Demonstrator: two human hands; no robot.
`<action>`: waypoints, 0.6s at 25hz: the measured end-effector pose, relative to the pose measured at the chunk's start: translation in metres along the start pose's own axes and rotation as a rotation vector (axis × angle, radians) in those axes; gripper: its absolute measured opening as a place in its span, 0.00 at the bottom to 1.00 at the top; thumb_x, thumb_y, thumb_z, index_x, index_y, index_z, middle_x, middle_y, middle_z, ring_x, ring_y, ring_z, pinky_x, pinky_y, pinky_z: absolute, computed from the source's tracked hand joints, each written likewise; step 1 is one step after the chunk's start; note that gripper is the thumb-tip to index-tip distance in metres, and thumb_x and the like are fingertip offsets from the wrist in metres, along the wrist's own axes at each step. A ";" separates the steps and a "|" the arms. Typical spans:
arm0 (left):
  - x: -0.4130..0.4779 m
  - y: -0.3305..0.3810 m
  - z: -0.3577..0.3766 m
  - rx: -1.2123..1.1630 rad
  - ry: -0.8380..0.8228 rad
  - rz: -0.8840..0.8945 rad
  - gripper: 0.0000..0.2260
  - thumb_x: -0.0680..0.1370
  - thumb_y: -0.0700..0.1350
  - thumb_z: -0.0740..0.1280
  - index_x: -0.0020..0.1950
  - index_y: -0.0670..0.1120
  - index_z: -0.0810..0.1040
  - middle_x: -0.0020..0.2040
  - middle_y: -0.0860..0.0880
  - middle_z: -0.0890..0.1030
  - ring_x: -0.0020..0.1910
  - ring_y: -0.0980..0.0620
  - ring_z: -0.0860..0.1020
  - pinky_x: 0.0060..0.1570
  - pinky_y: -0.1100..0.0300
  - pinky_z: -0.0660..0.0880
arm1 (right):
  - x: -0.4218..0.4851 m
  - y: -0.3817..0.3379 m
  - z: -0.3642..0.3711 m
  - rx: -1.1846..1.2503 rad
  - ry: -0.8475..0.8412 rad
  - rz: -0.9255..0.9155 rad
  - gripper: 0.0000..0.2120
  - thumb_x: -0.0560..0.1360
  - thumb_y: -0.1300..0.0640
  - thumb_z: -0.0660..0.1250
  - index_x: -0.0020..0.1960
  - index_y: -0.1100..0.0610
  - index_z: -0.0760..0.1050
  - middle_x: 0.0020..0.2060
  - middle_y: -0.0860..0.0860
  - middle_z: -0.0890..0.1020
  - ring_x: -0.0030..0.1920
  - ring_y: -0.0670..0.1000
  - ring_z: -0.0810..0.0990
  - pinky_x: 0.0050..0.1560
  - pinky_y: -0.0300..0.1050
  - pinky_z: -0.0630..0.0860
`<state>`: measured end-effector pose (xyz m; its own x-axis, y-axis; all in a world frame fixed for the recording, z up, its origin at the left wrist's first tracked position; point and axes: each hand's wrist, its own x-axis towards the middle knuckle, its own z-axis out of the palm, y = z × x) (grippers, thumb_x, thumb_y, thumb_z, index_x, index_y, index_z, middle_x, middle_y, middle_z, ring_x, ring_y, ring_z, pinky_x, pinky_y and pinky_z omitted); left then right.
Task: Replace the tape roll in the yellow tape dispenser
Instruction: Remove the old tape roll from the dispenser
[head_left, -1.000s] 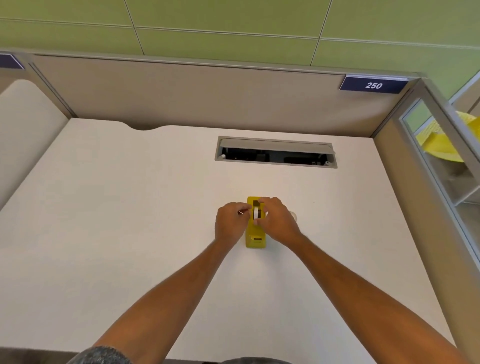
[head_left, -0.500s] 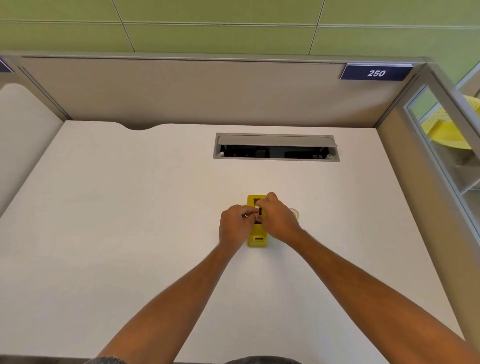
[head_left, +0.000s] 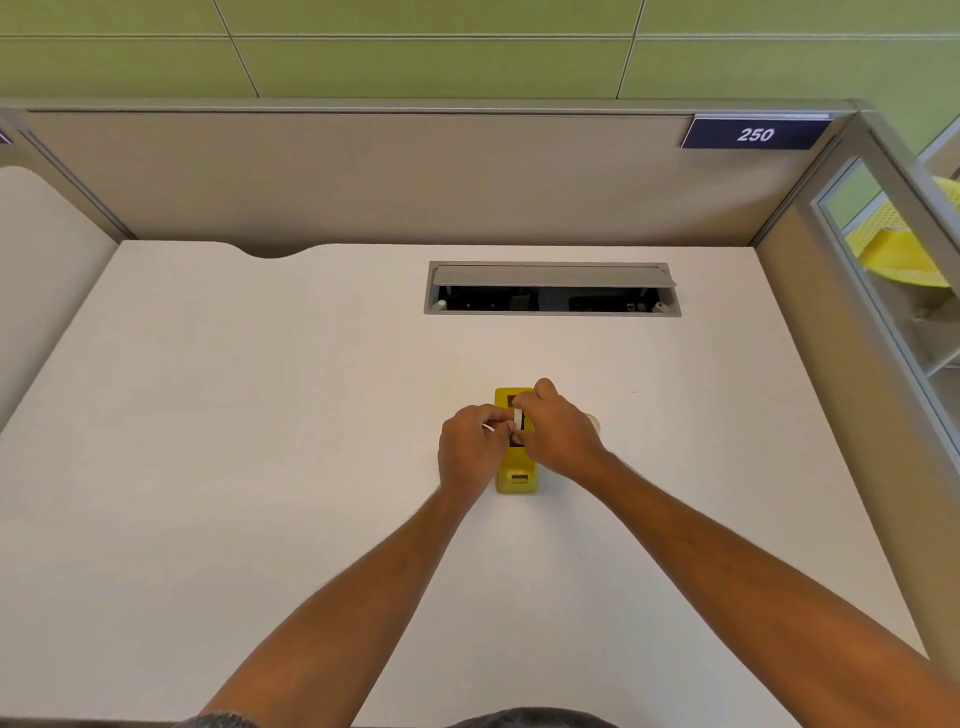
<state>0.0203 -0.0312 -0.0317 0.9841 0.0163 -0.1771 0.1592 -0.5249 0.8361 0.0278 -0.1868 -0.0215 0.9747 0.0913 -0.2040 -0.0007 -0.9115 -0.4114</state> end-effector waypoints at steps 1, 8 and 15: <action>0.000 0.000 0.000 -0.006 0.001 -0.005 0.07 0.80 0.41 0.73 0.55 0.47 0.90 0.52 0.48 0.89 0.52 0.47 0.85 0.55 0.46 0.83 | 0.001 -0.001 0.000 -0.006 0.002 0.003 0.16 0.80 0.53 0.74 0.65 0.56 0.78 0.59 0.55 0.74 0.49 0.60 0.81 0.44 0.56 0.81; -0.001 -0.002 -0.002 0.001 0.026 -0.021 0.06 0.82 0.42 0.72 0.58 0.48 0.86 0.48 0.49 0.87 0.46 0.46 0.84 0.50 0.46 0.83 | 0.007 -0.007 0.000 -0.017 0.000 0.017 0.13 0.77 0.59 0.76 0.61 0.57 0.80 0.56 0.54 0.75 0.47 0.59 0.82 0.40 0.52 0.78; -0.001 -0.001 -0.004 0.007 0.009 -0.043 0.07 0.82 0.43 0.71 0.58 0.50 0.86 0.47 0.50 0.87 0.46 0.46 0.86 0.50 0.46 0.84 | 0.007 -0.006 0.001 -0.026 0.017 0.006 0.12 0.79 0.58 0.75 0.60 0.58 0.81 0.56 0.54 0.76 0.48 0.58 0.81 0.44 0.55 0.81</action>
<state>0.0193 -0.0273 -0.0300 0.9770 0.0464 -0.2080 0.2007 -0.5295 0.8243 0.0346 -0.1798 -0.0212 0.9783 0.0792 -0.1915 -0.0011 -0.9221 -0.3870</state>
